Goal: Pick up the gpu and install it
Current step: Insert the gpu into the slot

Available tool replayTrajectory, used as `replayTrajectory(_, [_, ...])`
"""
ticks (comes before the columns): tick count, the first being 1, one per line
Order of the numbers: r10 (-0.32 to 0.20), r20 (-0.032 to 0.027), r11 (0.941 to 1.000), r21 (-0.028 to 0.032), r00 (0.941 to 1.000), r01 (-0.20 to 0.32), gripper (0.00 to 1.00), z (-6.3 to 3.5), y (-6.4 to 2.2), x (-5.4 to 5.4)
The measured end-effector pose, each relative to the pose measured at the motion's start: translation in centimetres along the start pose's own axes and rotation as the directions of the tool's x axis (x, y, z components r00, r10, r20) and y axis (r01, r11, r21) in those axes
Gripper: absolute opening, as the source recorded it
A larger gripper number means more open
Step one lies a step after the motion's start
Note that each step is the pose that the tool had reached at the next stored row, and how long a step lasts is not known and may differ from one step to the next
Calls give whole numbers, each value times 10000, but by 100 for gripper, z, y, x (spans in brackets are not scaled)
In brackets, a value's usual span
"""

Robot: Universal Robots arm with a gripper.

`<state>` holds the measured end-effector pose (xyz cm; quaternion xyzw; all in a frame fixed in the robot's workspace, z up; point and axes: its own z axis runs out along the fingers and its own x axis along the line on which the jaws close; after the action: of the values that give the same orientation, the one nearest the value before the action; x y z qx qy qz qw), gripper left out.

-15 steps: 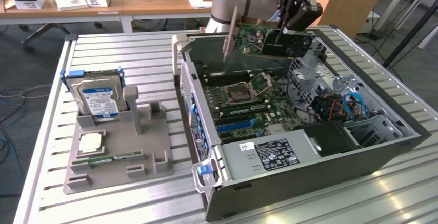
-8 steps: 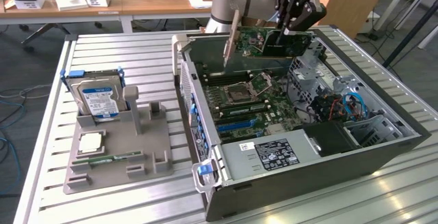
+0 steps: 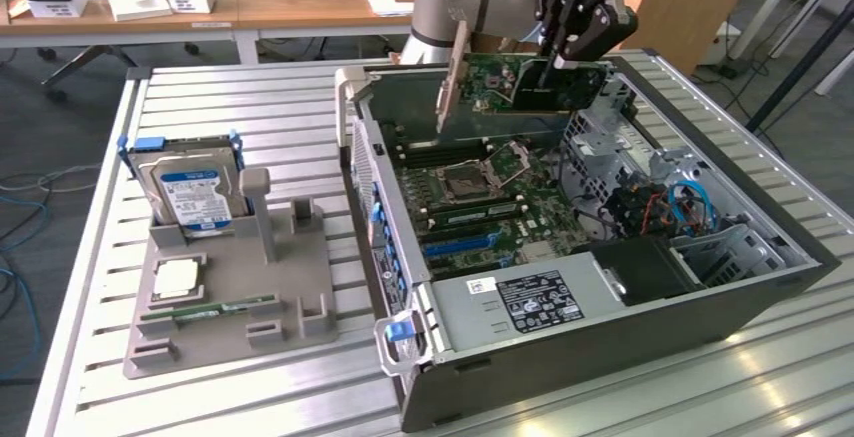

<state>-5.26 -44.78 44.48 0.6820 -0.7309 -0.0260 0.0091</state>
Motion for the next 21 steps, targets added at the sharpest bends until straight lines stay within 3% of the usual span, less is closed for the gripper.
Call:
replayTrajectory(2, [-50, 3, 10000, 78, 10000, 50, 26, 1, 0, 0])
replayTrajectory(4, [-136, 0, 9998, 119, 9999, 135, 26, 0, 0, 0])
replayTrajectory(8, [-248, -4, 9996, 132, 9997, 248, 26, 1, 0, 0])
replayTrajectory(13, [-771, -29, 9969, 133, 9970, 771, 26, 3, 0, 0])
replayTrajectory(21, [-862, -35, 9962, 154, 9963, 863, 26, 31, -1, 1])
